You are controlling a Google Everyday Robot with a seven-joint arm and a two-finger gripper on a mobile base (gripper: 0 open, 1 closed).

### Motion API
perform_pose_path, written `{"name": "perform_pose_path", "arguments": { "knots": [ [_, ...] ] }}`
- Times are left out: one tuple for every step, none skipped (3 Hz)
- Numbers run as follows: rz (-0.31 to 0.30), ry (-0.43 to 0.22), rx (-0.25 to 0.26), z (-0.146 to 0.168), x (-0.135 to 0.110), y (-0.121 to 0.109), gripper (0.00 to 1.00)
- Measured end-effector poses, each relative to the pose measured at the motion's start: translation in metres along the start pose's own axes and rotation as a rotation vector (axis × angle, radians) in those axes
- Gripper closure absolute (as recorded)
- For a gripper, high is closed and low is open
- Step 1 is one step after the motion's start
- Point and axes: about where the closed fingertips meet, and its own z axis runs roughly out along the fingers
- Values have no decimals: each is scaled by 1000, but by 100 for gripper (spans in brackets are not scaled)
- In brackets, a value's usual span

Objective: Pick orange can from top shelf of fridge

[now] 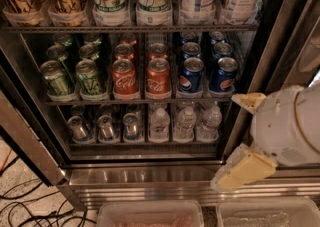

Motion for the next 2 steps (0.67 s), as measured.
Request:
{"name": "perform_pose_path", "arguments": {
  "knots": [
    [15,-118,61,26,8,6,0],
    [-4,-183,134,22,-6,-9,0]
  ]
}}
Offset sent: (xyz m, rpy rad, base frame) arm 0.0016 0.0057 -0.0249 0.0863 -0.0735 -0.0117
